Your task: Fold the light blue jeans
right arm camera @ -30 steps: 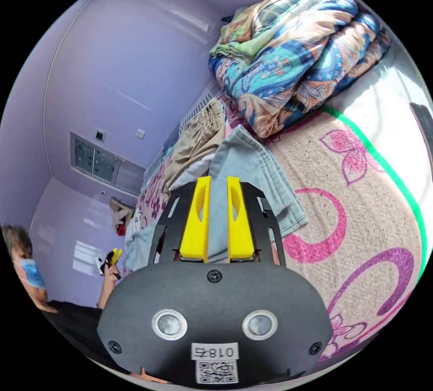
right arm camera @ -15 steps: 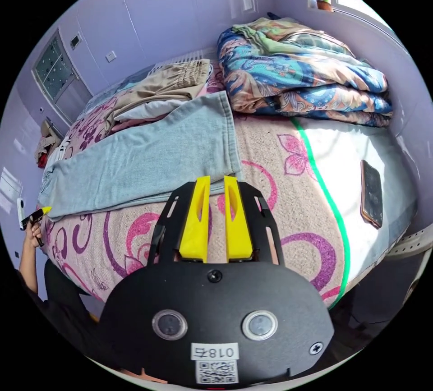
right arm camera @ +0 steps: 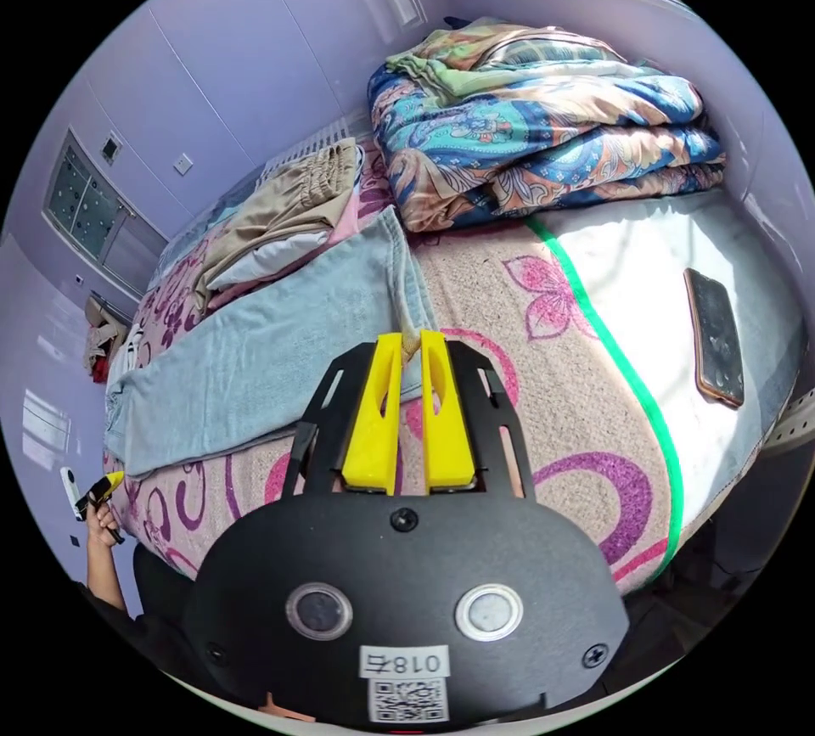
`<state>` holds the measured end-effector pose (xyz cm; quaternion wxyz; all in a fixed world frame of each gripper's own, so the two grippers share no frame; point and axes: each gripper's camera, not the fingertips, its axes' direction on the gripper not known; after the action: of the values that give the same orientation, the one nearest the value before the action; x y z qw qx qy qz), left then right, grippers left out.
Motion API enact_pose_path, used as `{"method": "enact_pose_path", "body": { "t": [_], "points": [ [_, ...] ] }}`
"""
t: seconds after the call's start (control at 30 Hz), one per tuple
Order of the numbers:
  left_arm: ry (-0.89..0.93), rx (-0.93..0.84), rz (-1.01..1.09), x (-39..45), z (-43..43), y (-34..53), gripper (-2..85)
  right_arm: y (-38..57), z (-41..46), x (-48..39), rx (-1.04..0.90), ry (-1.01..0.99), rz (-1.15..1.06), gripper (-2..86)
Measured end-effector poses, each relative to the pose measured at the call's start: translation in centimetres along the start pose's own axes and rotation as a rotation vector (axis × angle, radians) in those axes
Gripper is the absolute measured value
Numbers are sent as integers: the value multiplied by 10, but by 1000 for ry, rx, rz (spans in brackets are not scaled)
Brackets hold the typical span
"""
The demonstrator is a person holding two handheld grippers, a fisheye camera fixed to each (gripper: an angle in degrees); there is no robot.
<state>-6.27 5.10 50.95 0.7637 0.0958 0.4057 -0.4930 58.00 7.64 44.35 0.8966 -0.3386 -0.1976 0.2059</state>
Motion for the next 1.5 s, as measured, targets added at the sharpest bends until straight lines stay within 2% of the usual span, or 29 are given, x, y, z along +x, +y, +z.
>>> {"method": "enact_pose_path", "body": {
  "t": [0.2, 0.4, 0.53, 0.73, 0.97, 1.17, 1.23, 1.5],
  "points": [
    [35, -1, -9, 4, 5, -7, 91, 5, 23, 46, -106, -68, 80, 58],
    [77, 35, -7, 9, 7, -1, 93, 28, -4, 91, -10, -220, 282, 93],
    [156, 70, -71, -6, 9, 7, 91, 43, 6, 124, 3, -493, 423, 97],
    [146, 94, -67, -4, -4, 14, 89, 54, 17, 153, 14, -570, 557, 78],
    [145, 114, -92, -12, -15, 21, 88, 60, 17, 157, 53, -601, 534, 95],
    [159, 115, -68, 2, -7, 15, 87, 54, 43, 154, 83, -731, 556, 93],
    [165, 114, -60, 6, -5, 11, 87, 56, 54, 148, 76, -802, 551, 67],
    [245, 125, -5, 28, 29, -16, 86, 81, 24, 91, 244, -677, 459, 26]
  ]
}}
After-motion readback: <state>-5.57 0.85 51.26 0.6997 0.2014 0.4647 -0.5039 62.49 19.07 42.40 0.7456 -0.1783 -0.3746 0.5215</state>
